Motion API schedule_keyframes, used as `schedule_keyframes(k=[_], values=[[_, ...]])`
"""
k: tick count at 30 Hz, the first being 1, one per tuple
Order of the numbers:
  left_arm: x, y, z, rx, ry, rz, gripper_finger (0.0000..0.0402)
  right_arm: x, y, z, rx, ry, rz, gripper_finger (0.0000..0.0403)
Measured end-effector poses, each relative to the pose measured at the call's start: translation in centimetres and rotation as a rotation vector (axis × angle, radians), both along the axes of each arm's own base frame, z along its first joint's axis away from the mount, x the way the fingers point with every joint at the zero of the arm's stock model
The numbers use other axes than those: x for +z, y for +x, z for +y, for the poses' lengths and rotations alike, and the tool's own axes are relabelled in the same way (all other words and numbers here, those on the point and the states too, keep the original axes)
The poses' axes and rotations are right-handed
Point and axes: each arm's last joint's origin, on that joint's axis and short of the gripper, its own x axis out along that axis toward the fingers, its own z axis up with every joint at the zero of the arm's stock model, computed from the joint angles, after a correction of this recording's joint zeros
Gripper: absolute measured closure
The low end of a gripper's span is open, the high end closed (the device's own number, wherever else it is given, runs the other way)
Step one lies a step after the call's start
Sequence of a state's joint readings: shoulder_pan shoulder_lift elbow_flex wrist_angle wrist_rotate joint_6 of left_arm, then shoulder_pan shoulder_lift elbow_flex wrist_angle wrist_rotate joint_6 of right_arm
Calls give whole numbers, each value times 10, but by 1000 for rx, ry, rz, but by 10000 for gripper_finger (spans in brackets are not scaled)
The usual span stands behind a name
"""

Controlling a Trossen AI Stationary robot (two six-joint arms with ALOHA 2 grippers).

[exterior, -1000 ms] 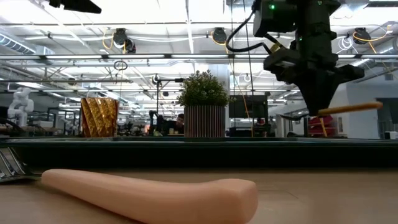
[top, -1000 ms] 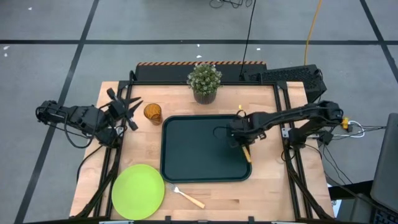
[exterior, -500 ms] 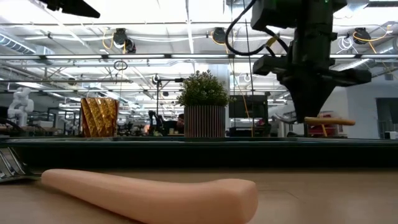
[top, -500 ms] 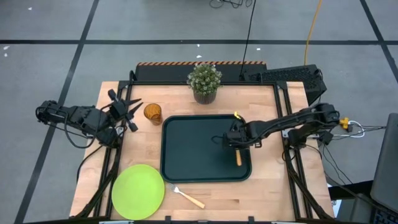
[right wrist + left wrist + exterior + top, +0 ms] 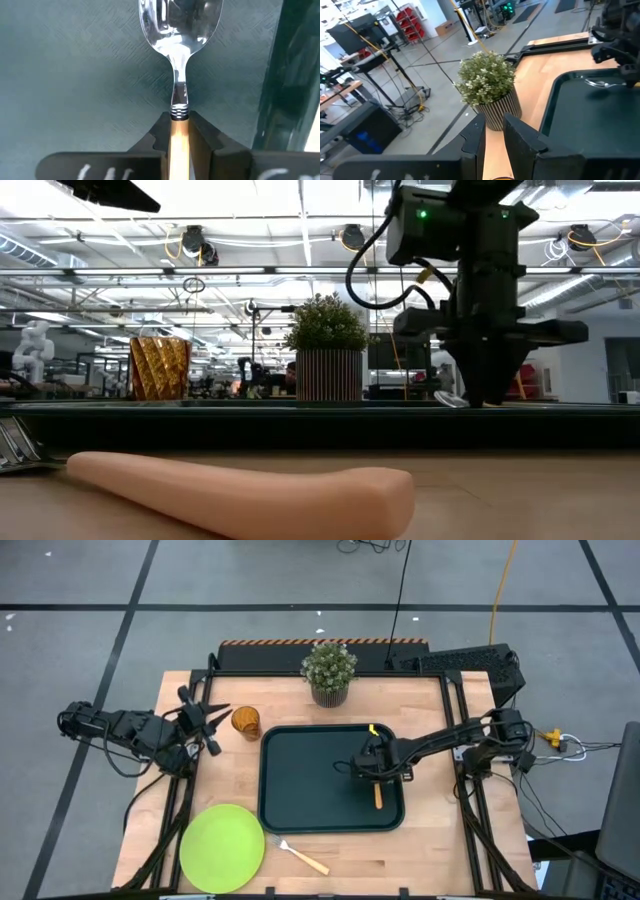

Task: Pick and place plate/cup/fork/spoon on tray
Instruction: Put the spoon on the right side on the serving tray

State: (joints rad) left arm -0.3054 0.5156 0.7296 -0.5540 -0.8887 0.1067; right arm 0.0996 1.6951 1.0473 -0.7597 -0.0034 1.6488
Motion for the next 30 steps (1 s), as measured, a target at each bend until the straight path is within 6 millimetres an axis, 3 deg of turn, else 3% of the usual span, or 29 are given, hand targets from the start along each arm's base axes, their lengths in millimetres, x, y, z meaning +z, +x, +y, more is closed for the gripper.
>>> schedule_keyframes(k=[10,18,30], values=[[-3,-1,-1,-18,-54,1,330,0,0,-1,-18,-29,-2,379],[-4,-1,0,-13,-67,3,330,0,0,-2,-21,-54,-3,326],[-4,-1,0,-13,-68,2,330,0,0,-2,3,-58,-2,338]])
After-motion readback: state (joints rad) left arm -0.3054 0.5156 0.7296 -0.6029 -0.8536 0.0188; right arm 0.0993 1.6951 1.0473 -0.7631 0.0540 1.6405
